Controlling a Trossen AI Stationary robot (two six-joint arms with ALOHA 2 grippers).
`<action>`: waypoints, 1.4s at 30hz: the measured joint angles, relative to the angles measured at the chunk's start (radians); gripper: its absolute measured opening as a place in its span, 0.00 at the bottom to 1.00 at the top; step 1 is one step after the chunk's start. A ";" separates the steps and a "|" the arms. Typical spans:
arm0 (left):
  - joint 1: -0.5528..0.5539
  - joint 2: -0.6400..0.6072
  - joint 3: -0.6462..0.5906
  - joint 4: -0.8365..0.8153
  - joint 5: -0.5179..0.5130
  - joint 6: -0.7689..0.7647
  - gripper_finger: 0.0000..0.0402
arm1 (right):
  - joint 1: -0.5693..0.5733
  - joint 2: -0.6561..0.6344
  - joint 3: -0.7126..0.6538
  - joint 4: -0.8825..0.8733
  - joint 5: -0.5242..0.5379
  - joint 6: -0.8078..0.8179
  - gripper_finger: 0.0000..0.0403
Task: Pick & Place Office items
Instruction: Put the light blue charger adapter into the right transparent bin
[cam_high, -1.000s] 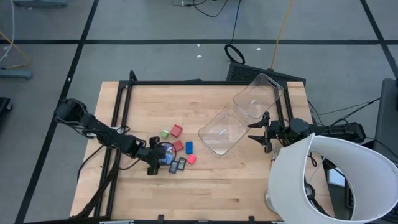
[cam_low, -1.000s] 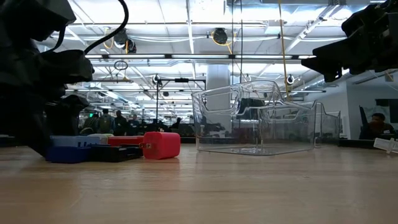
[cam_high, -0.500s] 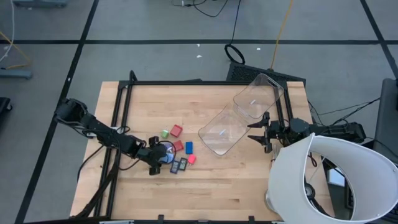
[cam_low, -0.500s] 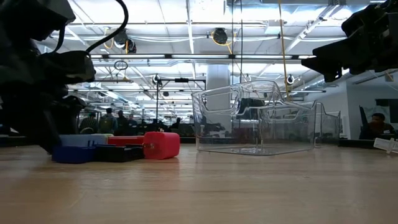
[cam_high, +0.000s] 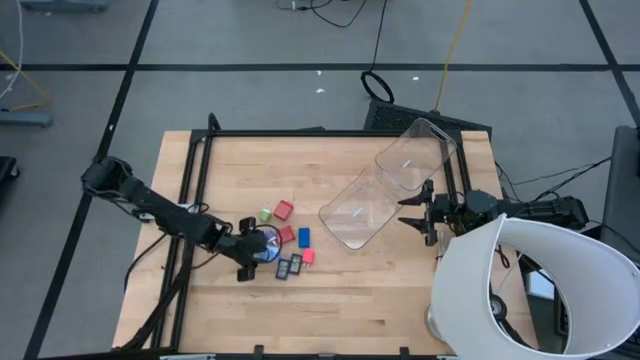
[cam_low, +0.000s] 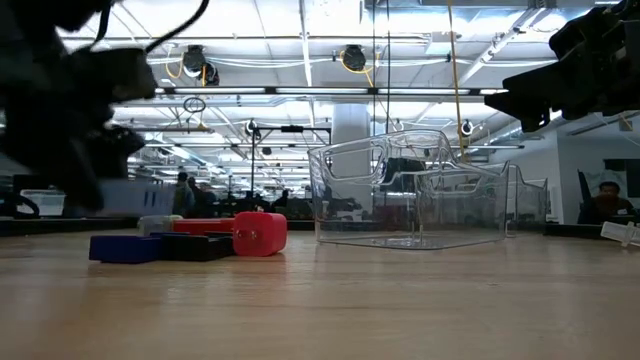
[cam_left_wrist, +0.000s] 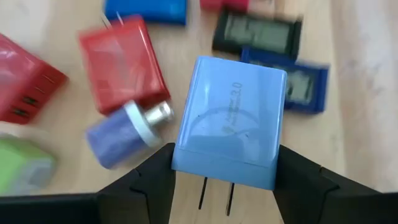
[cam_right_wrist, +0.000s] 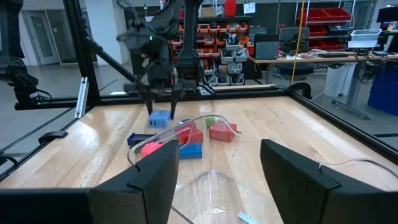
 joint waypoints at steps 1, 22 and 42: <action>0.000 -0.023 0.018 -0.024 -0.011 0.000 0.53 | 0.000 0.000 0.000 0.000 0.000 0.000 0.54; 0.109 -0.073 0.110 0.317 -0.539 0.511 0.55 | 0.000 0.000 0.000 0.000 0.000 0.000 0.54; 0.433 0.164 0.110 0.796 -0.441 0.961 0.56 | 0.001 0.001 0.000 0.190 0.011 0.205 0.54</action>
